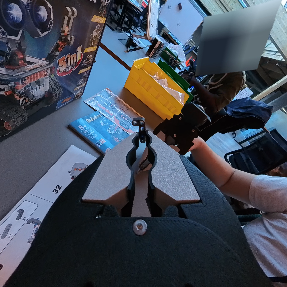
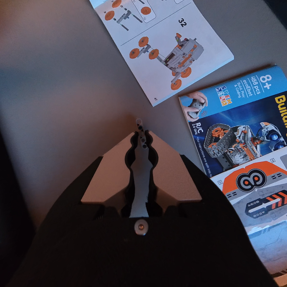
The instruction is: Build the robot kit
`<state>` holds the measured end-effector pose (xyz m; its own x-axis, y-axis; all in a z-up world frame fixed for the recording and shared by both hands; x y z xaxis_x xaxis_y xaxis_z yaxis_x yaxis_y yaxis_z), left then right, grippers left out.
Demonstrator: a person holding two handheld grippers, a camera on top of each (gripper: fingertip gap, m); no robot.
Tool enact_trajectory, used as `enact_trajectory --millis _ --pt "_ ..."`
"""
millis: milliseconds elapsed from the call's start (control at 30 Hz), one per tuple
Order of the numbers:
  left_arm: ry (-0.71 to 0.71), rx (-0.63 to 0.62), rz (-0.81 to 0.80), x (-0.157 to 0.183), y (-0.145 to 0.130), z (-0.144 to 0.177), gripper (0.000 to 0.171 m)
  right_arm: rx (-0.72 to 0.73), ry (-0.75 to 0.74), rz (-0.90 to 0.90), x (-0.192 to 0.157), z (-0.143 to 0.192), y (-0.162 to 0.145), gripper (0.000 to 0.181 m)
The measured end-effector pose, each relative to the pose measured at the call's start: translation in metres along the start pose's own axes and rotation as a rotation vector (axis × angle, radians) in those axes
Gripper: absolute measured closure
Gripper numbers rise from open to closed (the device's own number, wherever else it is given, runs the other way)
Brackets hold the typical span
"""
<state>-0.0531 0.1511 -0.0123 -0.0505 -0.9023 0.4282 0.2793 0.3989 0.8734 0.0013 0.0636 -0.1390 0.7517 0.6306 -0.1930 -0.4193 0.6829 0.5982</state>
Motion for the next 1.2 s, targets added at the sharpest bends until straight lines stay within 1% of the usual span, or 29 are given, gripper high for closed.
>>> enact_trajectory --millis 167,333,433,500,667,833,1000,1067,1167,1200 --pt "0.001 -0.002 -0.001 0.000 0.000 0.000 0.167 -0.005 -0.006 0.018 -0.001 -0.001 0.001 0.173" --pt "-0.001 0.000 0.000 0.001 0.001 0.001 0.167 0.003 -0.018 0.042 -0.003 -0.004 0.008 0.167" --pt "-0.002 -0.003 -0.002 0.001 0.000 0.000 0.167 -0.012 -0.034 0.071 -0.003 -0.007 0.011 0.176" --pt "-0.002 -0.003 -0.004 0.001 0.000 0.000 0.167 -0.013 -0.019 0.072 -0.005 -0.007 0.012 0.177" --pt "-0.002 -0.003 0.001 0.001 0.000 0.000 0.167 -0.039 -0.003 0.087 -0.009 -0.010 0.008 0.176" --pt "-0.001 -0.006 -0.002 0.001 0.000 -0.001 0.167 -0.022 0.015 0.089 -0.011 -0.010 0.009 0.176" --pt "0.008 -0.032 -0.001 0.000 -0.005 -0.005 0.167 0.008 0.083 0.028 -0.009 -0.006 0.013 0.163" --pt "0.009 -0.034 -0.010 0.002 -0.004 -0.004 0.167 -0.012 0.124 0.025 -0.009 -0.006 0.010 0.159" --pt "0.011 -0.033 -0.015 0.002 -0.003 -0.003 0.167 -0.040 0.139 0.037 -0.009 -0.009 0.008 0.161" --pt "0.011 -0.034 -0.012 0.002 -0.004 -0.004 0.167 -0.053 0.156 0.034 -0.010 -0.010 0.007 0.170"
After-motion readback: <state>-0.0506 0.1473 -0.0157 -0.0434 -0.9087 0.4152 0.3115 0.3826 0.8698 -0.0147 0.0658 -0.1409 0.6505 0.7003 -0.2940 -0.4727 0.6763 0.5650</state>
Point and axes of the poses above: each gripper's, where its closed fingertips meet, z back along the fingers, y out of its top, x = y × z across the jaws, the point moved 2 cm from there along z, back along the fingers, and after that the axes turned 9 degrees about -z, right-handed, at the moved point
